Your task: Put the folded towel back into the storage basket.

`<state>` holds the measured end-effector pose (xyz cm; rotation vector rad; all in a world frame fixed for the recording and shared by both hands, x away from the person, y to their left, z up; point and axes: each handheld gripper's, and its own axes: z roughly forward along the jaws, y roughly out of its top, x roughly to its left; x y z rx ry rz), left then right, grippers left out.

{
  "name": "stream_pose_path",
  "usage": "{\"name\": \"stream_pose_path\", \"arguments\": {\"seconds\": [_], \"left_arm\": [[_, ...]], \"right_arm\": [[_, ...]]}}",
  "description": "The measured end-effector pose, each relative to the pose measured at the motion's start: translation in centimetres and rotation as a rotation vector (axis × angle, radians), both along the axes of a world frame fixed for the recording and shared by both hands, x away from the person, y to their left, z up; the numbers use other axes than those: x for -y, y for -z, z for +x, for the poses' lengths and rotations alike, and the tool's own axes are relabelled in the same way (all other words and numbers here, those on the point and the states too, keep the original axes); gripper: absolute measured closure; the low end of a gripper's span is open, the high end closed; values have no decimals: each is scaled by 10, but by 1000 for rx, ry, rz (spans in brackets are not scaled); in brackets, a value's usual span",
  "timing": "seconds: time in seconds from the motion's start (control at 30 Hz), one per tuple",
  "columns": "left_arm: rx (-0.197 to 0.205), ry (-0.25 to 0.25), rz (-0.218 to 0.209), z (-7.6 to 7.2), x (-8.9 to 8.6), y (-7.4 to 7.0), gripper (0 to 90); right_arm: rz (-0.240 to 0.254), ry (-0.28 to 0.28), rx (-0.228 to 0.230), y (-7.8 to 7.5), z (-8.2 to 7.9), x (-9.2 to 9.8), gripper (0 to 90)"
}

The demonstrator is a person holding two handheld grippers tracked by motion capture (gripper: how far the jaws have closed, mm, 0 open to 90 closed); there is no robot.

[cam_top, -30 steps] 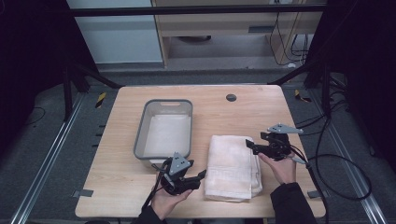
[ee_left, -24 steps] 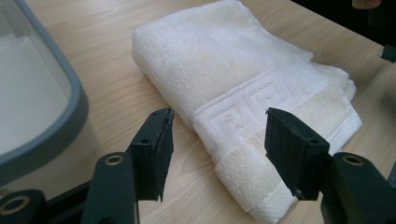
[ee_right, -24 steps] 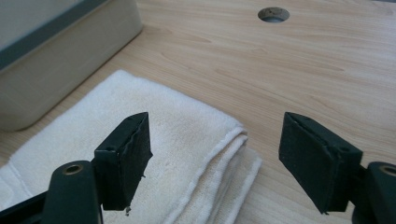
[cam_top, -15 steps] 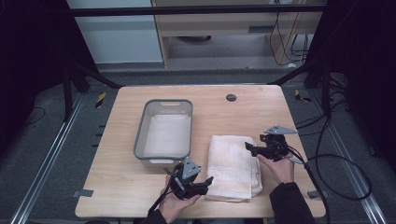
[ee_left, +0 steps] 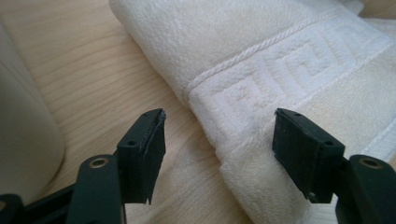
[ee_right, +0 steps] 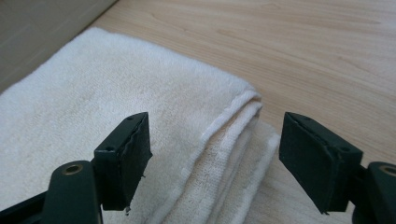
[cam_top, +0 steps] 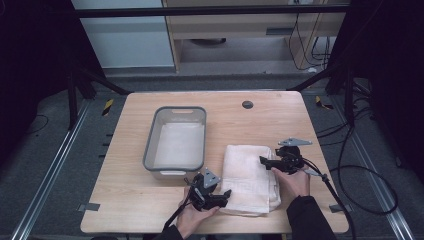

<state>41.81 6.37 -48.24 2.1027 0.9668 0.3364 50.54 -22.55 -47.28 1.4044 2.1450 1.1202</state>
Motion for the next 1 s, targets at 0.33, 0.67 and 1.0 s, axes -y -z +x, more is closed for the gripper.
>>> {"name": "stream_pose_path", "arguments": {"seconds": [0.33, 0.67, 1.0], "left_arm": [[-47, -8, 1, 4, 4, 11, 330], [-100, 6, -12, 9, 6, 14, 368], [-169, 61, -60, 12, 6, 12, 598]], "right_arm": [[-19, -1, -75, 12, 5, -5, 280], [44, -1, -127, 20, 8, -3, 332], [113, -22, -193, 18, 9, -2, 555]]}}
